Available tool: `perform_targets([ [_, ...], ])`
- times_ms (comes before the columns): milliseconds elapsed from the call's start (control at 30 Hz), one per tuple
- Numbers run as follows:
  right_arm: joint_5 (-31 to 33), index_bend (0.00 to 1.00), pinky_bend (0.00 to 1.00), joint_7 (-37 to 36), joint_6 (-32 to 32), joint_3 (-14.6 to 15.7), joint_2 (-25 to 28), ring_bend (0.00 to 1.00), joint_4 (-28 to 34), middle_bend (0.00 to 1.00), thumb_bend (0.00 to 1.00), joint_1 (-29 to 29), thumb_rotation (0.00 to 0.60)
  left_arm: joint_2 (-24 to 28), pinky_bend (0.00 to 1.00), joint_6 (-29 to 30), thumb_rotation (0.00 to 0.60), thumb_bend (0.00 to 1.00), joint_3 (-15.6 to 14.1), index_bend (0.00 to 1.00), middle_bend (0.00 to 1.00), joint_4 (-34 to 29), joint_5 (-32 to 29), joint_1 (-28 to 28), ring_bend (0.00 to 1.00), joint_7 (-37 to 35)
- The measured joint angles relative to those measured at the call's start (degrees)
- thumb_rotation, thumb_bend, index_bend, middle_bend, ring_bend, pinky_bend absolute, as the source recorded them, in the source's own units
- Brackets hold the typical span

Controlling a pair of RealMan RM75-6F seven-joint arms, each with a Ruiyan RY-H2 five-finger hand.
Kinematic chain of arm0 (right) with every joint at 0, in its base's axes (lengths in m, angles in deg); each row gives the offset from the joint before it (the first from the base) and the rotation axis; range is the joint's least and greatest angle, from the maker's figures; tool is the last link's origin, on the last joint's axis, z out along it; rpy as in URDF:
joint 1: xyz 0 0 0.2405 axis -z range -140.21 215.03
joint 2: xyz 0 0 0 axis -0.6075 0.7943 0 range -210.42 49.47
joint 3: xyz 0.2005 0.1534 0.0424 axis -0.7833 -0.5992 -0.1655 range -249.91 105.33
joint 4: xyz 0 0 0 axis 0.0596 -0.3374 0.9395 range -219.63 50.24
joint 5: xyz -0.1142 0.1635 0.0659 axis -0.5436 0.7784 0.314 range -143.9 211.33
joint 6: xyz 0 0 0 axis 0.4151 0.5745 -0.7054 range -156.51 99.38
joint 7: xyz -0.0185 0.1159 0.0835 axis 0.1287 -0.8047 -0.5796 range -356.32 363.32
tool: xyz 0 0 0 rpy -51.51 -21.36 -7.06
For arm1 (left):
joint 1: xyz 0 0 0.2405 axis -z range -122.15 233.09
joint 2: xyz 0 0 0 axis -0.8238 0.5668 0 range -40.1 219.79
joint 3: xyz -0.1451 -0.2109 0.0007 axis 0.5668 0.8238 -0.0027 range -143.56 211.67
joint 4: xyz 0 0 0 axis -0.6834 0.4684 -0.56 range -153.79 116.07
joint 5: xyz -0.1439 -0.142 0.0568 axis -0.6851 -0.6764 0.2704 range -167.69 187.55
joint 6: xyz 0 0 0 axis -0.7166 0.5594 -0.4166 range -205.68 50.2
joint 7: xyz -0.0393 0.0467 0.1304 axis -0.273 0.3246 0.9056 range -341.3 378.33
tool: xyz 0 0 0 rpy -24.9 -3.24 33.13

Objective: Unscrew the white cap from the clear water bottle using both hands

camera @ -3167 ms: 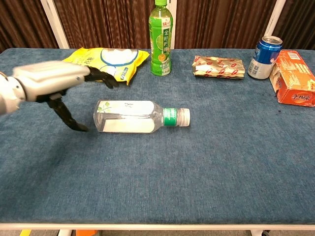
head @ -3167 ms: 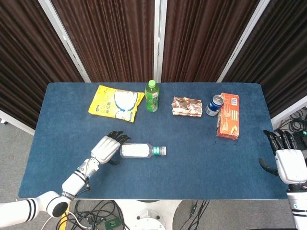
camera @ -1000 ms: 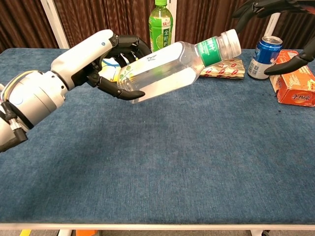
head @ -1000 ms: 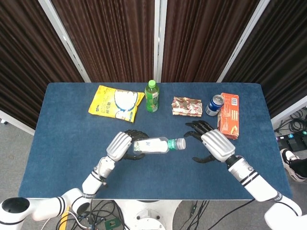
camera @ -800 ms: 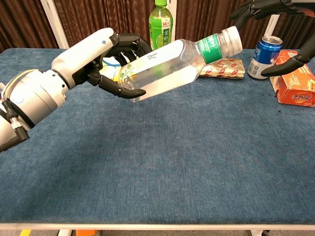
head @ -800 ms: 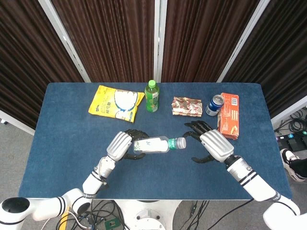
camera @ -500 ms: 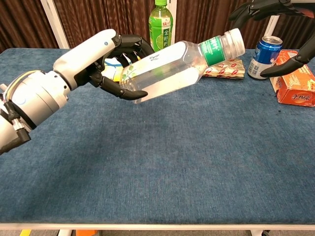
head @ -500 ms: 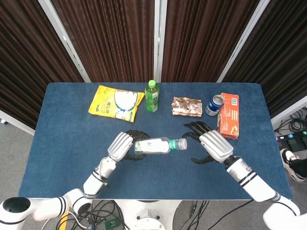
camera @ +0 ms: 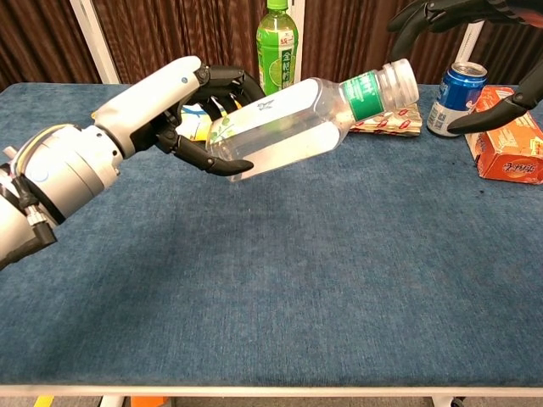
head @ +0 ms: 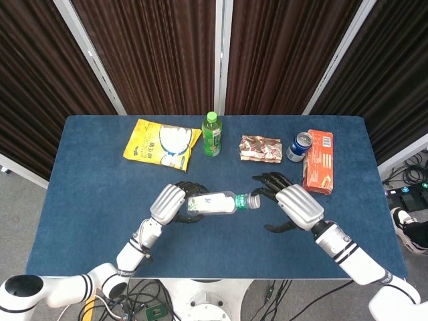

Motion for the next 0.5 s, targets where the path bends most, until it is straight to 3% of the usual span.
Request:
perform_targets([
  [500,0.8,0.27,0.00,-0.8,1.4,0.1,-0.4,0.00,-1.6,0.07,0.07,0.1,0.600,0.1,0.42,0.5,0.600,0.35,-0.2,0.49,0.50,-0.2,0.5,0.1,0.39,-0.2],
])
